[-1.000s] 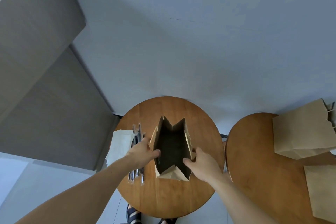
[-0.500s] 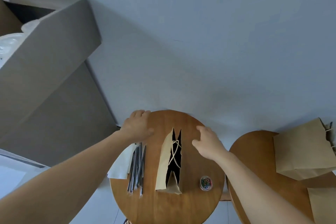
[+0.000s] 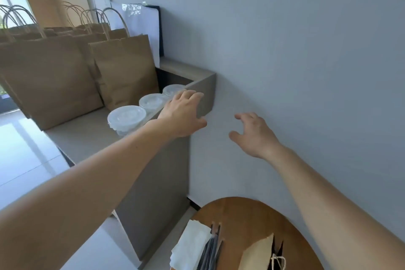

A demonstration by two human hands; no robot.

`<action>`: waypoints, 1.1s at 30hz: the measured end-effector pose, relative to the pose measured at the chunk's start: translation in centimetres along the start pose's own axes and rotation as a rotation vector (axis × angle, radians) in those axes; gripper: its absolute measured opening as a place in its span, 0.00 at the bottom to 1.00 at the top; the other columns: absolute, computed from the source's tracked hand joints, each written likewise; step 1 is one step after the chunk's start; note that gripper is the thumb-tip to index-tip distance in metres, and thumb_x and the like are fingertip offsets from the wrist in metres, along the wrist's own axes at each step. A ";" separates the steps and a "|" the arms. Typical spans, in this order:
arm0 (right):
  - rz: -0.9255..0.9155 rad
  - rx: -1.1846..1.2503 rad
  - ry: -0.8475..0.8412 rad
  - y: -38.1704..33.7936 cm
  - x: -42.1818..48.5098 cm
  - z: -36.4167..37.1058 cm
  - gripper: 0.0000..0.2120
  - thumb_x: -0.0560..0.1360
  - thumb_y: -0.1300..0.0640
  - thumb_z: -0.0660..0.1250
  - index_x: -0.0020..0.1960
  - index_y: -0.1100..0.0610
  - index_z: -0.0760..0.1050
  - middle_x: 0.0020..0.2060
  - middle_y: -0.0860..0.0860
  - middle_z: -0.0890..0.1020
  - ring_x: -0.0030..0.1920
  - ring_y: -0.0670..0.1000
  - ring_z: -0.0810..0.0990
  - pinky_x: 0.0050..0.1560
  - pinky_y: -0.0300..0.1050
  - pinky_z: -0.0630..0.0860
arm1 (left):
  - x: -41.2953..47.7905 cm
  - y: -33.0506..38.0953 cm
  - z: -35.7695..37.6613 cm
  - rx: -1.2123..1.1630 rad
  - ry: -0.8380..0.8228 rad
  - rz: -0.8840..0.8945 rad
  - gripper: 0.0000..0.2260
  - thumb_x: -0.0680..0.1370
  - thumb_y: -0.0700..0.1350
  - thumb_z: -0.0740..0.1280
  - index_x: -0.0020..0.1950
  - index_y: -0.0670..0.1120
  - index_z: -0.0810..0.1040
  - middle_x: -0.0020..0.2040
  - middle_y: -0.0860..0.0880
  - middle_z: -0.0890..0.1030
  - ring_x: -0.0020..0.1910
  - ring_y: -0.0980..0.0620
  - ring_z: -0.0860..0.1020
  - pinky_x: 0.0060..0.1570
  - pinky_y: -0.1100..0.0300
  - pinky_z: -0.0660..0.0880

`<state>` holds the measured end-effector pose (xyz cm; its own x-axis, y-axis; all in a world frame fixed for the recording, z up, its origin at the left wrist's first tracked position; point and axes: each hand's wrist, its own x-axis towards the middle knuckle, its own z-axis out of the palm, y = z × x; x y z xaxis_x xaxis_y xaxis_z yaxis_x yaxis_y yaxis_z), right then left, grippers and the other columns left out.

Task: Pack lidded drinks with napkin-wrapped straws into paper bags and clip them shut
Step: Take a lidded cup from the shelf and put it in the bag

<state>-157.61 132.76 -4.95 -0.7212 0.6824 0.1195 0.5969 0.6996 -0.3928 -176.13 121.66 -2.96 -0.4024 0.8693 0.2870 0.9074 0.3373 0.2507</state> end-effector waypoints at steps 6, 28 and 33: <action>-0.164 0.003 -0.009 -10.5 6.2 0.1 0.29 0.76 0.48 0.66 0.74 0.55 0.65 0.72 0.52 0.67 0.72 0.53 0.65 0.70 0.49 0.64 | 0.2 -11.1 -5.7 0.013 0.086 -0.135 0.31 0.76 0.53 0.65 0.77 0.50 0.61 0.77 0.51 0.62 0.77 0.49 0.55 0.70 0.48 0.63; -0.355 -0.293 -0.445 -25.9 13.3 9.3 0.49 0.58 0.39 0.76 0.74 0.44 0.58 0.64 0.46 0.68 0.66 0.51 0.66 0.62 0.51 0.72 | 0.7 -27.3 -7.9 -0.073 0.006 -0.228 0.30 0.77 0.55 0.66 0.77 0.51 0.62 0.76 0.50 0.64 0.75 0.47 0.59 0.66 0.50 0.66; -0.320 0.002 -0.284 -25.4 12.3 4.2 0.47 0.60 0.43 0.78 0.74 0.46 0.60 0.65 0.45 0.67 0.67 0.48 0.66 0.64 0.49 0.71 | 2.5 -26.2 -9.5 -0.061 0.058 -0.184 0.31 0.76 0.56 0.67 0.77 0.52 0.62 0.76 0.49 0.64 0.75 0.46 0.59 0.66 0.48 0.66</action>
<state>-183.09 122.45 2.64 -0.9384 0.3449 -0.0200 0.3263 0.8660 -0.3788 -202.05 111.55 0.01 -0.5685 0.7724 0.2832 0.8097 0.4644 0.3589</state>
